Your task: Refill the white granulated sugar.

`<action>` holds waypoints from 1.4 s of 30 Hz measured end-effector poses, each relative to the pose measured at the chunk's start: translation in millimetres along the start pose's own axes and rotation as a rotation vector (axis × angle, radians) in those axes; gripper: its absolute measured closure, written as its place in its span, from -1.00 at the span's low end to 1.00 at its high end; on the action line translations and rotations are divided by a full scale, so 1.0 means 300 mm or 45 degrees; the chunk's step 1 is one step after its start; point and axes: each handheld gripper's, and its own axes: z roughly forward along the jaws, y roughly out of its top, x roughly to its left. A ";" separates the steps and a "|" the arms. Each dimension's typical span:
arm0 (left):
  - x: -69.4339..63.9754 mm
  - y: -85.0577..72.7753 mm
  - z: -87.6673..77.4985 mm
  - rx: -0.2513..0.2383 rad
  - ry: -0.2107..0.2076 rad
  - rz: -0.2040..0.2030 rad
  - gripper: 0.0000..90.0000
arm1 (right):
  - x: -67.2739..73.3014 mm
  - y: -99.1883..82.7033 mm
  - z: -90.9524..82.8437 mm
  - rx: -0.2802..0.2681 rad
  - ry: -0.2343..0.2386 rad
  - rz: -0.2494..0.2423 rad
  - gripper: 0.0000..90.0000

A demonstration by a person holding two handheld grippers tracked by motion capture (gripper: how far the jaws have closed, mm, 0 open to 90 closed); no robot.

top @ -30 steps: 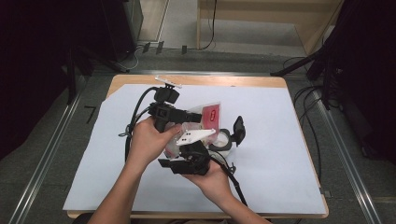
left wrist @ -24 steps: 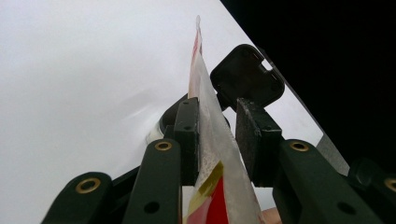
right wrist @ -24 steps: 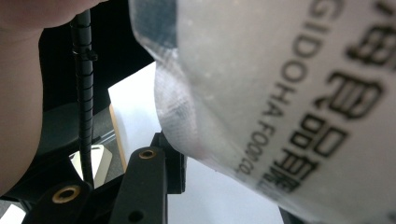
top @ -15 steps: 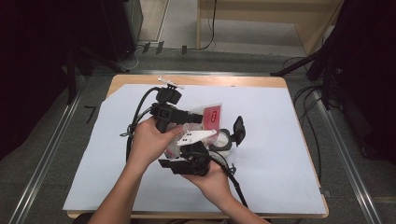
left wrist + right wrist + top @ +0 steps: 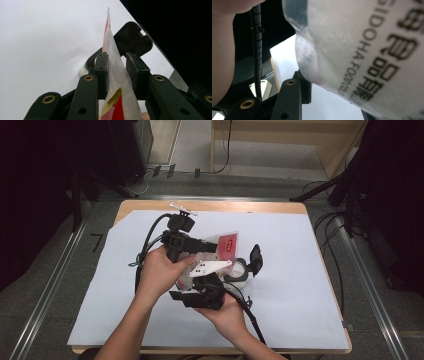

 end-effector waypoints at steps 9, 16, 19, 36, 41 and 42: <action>-0.001 -0.001 0.000 -0.002 -0.001 0.003 0.60 | 0.000 -0.001 0.000 -0.003 -0.001 -0.006 0.43; -0.001 -0.003 -0.001 0.007 -0.002 0.008 0.60 | 0.000 -0.002 0.000 -0.003 0.000 -0.011 0.43; 0.000 -0.005 -0.001 0.008 -0.001 0.009 0.60 | 0.002 -0.004 0.002 -0.004 -0.004 -0.013 0.42; -0.016 -0.004 -0.003 -0.016 0.023 0.027 0.58 | 0.001 -0.002 -0.004 -0.017 0.000 0.007 0.43; -0.009 -0.004 -0.003 -0.008 0.008 0.024 0.58 | 0.001 -0.002 -0.002 -0.015 -0.002 -0.002 0.43; -0.011 -0.004 -0.002 -0.009 0.007 0.019 0.58 | 0.001 -0.002 -0.002 -0.015 -0.002 -0.001 0.43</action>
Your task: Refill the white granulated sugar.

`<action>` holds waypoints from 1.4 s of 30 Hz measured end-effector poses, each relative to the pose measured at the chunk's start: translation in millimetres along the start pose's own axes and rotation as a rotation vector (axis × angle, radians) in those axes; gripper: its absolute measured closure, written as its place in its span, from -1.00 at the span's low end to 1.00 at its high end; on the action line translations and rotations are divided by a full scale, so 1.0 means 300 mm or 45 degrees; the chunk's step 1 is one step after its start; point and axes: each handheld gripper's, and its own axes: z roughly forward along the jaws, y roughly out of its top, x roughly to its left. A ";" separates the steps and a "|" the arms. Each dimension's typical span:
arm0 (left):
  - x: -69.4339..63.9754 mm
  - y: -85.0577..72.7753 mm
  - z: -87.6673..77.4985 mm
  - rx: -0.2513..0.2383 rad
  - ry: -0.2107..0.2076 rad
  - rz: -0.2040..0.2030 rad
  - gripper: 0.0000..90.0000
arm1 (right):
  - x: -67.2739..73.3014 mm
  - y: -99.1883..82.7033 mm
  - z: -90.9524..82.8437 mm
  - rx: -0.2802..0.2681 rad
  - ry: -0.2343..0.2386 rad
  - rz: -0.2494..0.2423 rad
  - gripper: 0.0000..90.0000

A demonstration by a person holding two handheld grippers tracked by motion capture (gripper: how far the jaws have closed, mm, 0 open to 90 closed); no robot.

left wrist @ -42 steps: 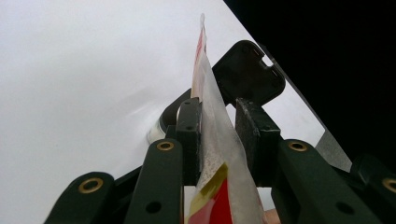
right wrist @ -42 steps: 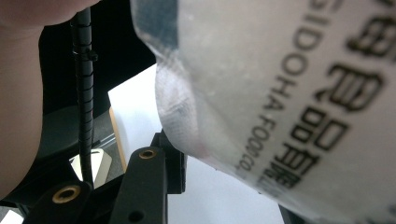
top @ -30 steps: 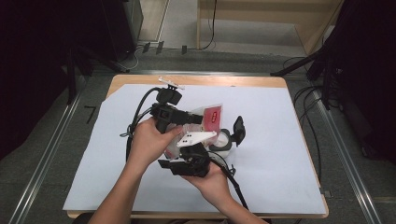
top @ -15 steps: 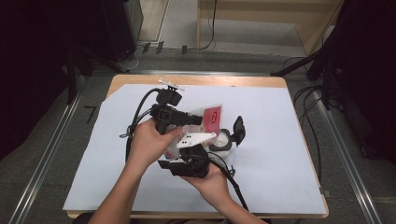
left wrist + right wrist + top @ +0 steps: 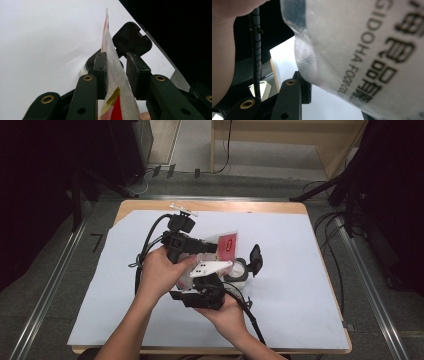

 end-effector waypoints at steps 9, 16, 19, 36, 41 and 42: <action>-0.003 0.000 0.000 0.003 -0.002 -0.001 0.56 | 0.000 -0.001 -0.002 -0.003 -0.002 -0.004 0.43; 0.000 0.003 0.001 0.006 -0.007 0.000 0.56 | 0.000 0.001 -0.003 0.002 0.002 0.006 0.43; 0.000 0.003 0.001 0.007 -0.008 -0.002 0.56 | 0.000 0.001 -0.003 0.001 -0.001 0.000 0.43; -0.012 0.006 0.004 0.017 0.006 0.032 0.62 | 0.001 -0.008 0.002 -0.015 0.000 0.003 0.41; -0.015 0.006 0.005 0.017 0.004 0.036 0.64 | -0.001 -0.009 0.003 -0.014 0.006 0.003 0.41; -0.018 0.005 0.005 0.014 0.007 0.034 0.64 | -0.001 -0.009 0.003 -0.015 0.007 0.005 0.41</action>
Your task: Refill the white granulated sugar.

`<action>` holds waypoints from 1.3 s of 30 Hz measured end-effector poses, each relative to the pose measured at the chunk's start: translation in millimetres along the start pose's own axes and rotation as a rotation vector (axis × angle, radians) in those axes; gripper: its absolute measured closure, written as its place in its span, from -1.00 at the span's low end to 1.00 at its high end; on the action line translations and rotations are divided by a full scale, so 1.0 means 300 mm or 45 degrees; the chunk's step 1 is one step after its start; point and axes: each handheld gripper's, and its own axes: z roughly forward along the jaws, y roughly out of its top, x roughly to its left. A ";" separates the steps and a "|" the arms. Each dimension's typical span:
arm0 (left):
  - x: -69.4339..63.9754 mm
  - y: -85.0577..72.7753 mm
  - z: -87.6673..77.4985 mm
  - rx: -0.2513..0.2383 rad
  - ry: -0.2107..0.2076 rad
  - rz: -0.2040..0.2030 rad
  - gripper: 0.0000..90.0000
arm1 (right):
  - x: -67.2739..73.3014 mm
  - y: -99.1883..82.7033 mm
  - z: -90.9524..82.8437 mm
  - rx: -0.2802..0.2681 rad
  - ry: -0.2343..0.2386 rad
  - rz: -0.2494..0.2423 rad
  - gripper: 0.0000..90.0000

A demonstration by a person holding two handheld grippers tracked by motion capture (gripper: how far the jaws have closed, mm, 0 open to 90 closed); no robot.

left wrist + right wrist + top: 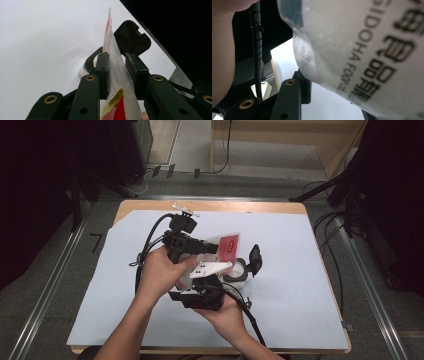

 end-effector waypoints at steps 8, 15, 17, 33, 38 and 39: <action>0.008 -0.009 -0.002 0.038 -0.023 0.000 0.61 | 0.003 -0.012 0.003 -0.008 -0.013 -0.050 0.41; 0.022 -0.022 -0.008 0.119 -0.034 0.009 0.59 | 0.014 -0.035 0.022 -0.003 -0.023 -0.092 0.34; 0.022 -0.026 -0.008 0.127 -0.036 0.007 0.59 | 0.016 -0.045 0.027 -0.007 -0.027 -0.121 0.33; 0.037 -0.049 0.010 0.211 -0.069 -0.001 0.57 | 0.021 -0.098 0.058 0.007 -0.039 -0.212 0.30; 0.041 -0.053 0.021 0.243 -0.069 0.000 0.56 | 0.007 -0.117 0.066 0.019 -0.020 -0.170 0.28; 0.045 -0.055 0.024 0.246 -0.075 0.003 0.56 | 0.006 -0.120 0.067 0.019 -0.022 -0.172 0.28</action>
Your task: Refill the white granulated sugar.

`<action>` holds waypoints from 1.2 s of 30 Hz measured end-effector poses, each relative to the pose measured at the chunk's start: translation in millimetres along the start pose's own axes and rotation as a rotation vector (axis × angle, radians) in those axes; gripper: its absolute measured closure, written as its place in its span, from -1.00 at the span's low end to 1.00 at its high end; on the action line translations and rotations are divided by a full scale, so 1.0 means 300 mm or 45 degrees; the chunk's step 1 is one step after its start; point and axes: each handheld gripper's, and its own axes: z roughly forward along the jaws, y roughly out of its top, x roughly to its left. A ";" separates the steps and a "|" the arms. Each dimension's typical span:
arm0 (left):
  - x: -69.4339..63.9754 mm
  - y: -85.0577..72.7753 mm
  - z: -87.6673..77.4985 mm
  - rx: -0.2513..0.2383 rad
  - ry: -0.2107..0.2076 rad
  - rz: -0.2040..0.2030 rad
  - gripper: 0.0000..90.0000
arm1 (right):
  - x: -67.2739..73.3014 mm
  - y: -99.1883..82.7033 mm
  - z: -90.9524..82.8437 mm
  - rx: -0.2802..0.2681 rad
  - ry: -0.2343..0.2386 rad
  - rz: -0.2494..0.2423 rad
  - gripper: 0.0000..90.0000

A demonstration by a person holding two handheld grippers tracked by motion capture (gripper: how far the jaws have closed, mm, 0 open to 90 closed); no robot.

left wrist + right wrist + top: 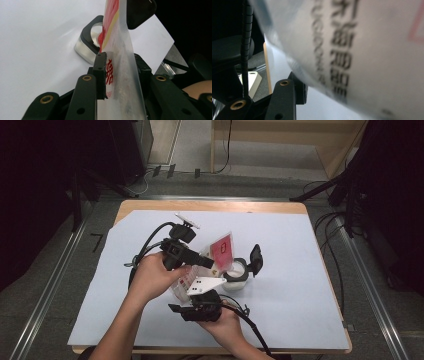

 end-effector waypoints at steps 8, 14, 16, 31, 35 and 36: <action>0.007 -0.009 0.004 0.014 0.020 0.015 0.70 | 0.000 -0.021 0.011 0.031 -0.057 -0.055 0.35; 0.006 -0.018 -0.001 0.005 0.015 0.026 0.77 | -0.009 -0.020 0.008 0.039 -0.084 -0.072 0.35; 0.008 -0.020 -0.001 -0.005 0.010 0.037 0.76 | -0.016 -0.021 0.005 0.039 -0.094 -0.066 0.35; 0.023 -0.034 -0.023 -0.063 -0.029 0.103 0.91 | -0.030 -0.022 -0.002 0.046 -0.144 -0.111 0.33; 0.027 -0.039 -0.037 -0.082 -0.048 0.126 0.92 | -0.039 -0.024 -0.007 0.040 -0.166 -0.121 0.32; 0.029 -0.040 -0.040 -0.085 -0.054 0.129 0.92 | -0.042 -0.024 -0.008 0.040 -0.168 -0.121 0.32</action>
